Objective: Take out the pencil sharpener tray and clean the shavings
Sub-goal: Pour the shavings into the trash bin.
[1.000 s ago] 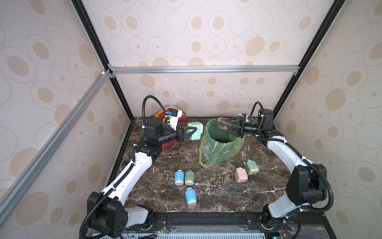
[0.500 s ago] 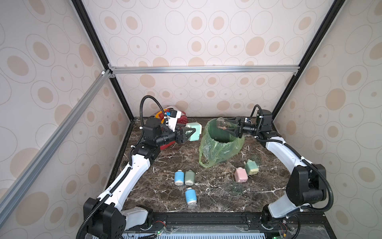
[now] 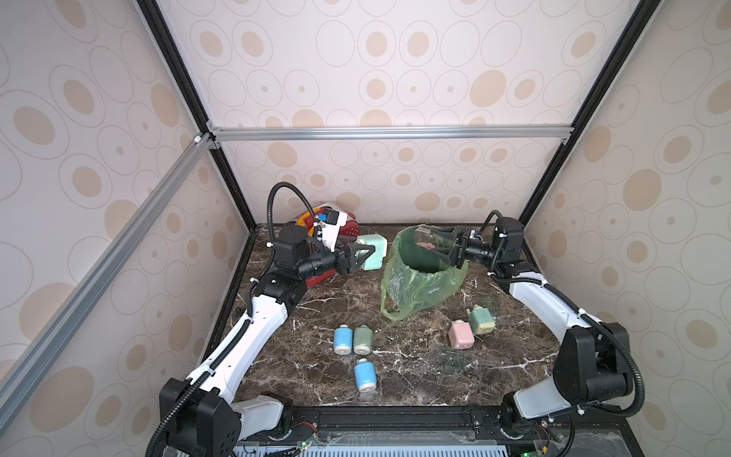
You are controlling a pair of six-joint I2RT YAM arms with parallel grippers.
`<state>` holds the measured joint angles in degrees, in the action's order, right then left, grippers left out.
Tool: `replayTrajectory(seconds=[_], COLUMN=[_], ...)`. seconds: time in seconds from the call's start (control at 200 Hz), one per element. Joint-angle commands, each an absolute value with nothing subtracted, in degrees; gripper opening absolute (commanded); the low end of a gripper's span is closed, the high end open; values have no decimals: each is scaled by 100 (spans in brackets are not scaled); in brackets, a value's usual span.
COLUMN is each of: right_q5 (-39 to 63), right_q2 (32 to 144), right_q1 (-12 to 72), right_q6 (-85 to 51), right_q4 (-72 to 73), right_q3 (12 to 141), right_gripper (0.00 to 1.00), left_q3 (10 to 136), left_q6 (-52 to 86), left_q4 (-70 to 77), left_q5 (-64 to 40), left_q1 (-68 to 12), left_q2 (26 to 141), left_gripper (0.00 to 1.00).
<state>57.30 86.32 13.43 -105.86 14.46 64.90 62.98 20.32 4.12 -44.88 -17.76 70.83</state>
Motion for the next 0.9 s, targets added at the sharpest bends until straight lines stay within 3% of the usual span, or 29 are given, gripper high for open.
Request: replayTrajectory(seconds=[0.0,0.125,0.28,0.436,0.621,0.801,0.891], right_q5=[5804,5867,5915,6023,5961,6160,6270], right_q2=[8339,8414,8189,8374,8032,8288,8219], right_q1=[1327,1340,1326,1331,1305,1301,1275], right_q6=[-9877,-11283,-9424,-11087,-9176,-10698,-9859], right_q4=[548,2802,259,2833,246,2371,1453], right_q3=[6739,6460,6942,6053,7066,6248,6700], right_gripper=[0,0,0,0,0,0,0], left_q3=[6499,6511,6521,6476,6486,6485,6538], left_q6=[2023,2048,2051,2094,2122,2145,2168], left_q4=[688,686,686,764,777,817,817], left_q5=[-4568,-4616,-4607,-4624,-4645,-4649,-4693], left_q1=[-1741,-1744,-1740,-1741,-1742,-1747,-1745], left_q2=[7052,7145,7202,7190,7224,7232,7255], left_gripper=[0,0,0,0,0,0,0])
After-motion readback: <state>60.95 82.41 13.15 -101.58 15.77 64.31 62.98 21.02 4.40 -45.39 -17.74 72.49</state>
